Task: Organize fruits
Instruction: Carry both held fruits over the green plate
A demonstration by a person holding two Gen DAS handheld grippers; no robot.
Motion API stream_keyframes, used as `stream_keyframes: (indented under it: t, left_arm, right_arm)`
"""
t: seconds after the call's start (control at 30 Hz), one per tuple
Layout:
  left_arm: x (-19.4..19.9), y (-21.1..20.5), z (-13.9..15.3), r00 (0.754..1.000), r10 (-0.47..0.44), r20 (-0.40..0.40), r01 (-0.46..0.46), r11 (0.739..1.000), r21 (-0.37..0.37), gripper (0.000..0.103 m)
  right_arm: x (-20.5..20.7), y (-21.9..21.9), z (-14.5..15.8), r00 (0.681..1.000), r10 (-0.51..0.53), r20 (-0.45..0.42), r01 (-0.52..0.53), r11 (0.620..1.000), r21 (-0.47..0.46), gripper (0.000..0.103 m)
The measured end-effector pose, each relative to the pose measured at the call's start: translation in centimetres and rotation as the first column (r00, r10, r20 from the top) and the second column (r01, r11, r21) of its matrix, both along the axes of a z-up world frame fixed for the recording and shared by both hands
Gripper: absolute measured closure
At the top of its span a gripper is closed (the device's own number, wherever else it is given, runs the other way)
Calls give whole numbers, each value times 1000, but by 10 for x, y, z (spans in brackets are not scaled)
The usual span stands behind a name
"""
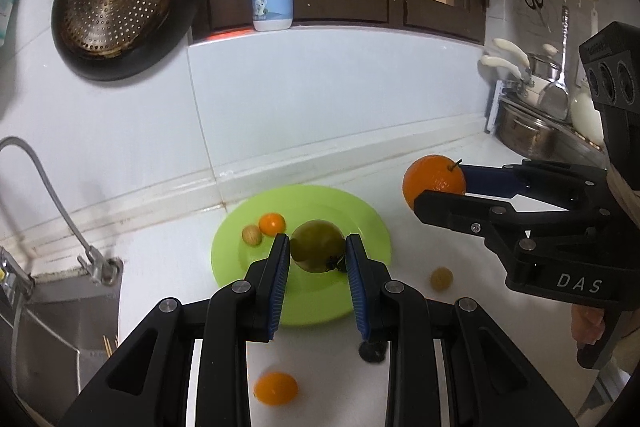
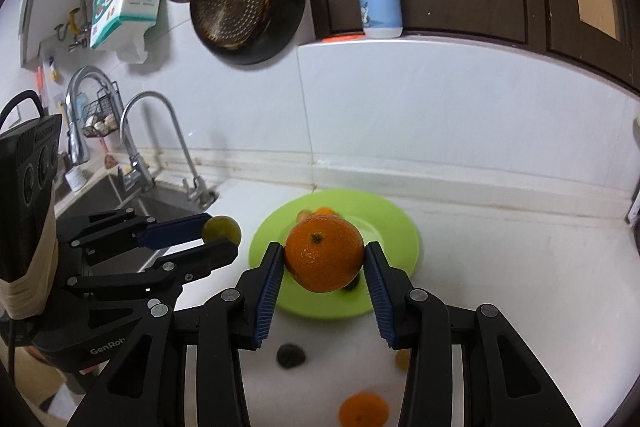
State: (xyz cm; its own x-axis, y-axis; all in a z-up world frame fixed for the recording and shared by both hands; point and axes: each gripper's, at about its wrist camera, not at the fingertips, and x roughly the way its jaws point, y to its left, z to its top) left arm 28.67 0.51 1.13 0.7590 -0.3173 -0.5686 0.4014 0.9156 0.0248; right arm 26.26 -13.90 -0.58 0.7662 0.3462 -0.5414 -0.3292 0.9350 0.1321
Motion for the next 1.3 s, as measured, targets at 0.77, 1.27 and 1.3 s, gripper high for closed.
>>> stream_keyframes:
  t: [0.77,1.27,1.3]
  left_arm:
    - [126,-4,-28,991,30,-133,-30,1000,2,74]
    - [190,-21,-78,964,7,-266,6,999,47,74]
    - [191,-23,-80,963,5,-270,9,999,50,74]
  right_arm:
    - [127,-2,-29,988,28,-152,-35,998,-44,61]
    - [188,2,-79,947,52,-318,-90,990,-108,61]
    - [189,2,-82,945,50,-324,-90,990,-107,61]
